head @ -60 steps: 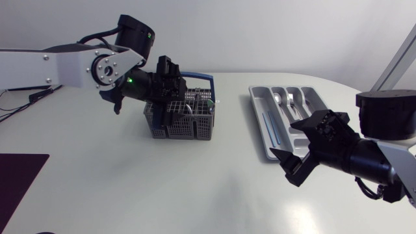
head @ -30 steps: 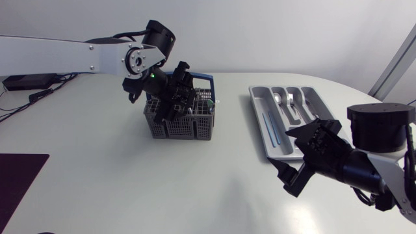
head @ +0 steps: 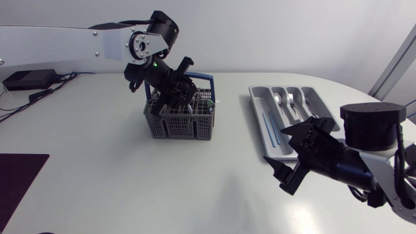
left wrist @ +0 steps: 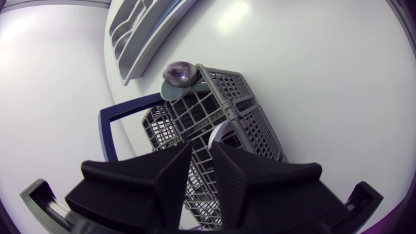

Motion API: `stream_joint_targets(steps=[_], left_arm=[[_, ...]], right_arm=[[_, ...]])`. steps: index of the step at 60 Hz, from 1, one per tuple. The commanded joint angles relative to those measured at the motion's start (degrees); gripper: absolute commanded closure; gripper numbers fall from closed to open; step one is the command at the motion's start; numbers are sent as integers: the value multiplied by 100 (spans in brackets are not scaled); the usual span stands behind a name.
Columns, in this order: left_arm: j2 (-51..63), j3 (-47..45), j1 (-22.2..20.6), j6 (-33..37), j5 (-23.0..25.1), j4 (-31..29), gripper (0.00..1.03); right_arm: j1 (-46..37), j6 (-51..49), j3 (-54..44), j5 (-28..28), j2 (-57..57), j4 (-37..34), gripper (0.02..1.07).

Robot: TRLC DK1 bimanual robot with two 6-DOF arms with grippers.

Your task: Unload the cutlery basket into the drawer organizer.

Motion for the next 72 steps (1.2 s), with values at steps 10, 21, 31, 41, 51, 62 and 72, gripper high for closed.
stream_joint_targets(steps=[10,21,31,41,51,62,72], left_arm=[[166,-45,42,281,-22,-71,87],[201,-141,33,307,-14,-71,88],[201,-264,42,307,-14,-71,88],[228,-361,42,298,-14,-71,88],[324,-379,25,272,-14,-53,89],[386,-282,42,193,13,-36,92],[439,-229,86,122,74,-36,94]], right_arm=[[145,-106,76,35,150,76,7],[162,-62,102,35,141,103,7],[250,184,181,-211,141,402,7],[250,685,515,-756,537,481,7],[250,1081,823,-1142,950,445,7],[48,1327,1060,-1687,1372,270,7],[39,1318,1087,-1687,1504,278,7]])
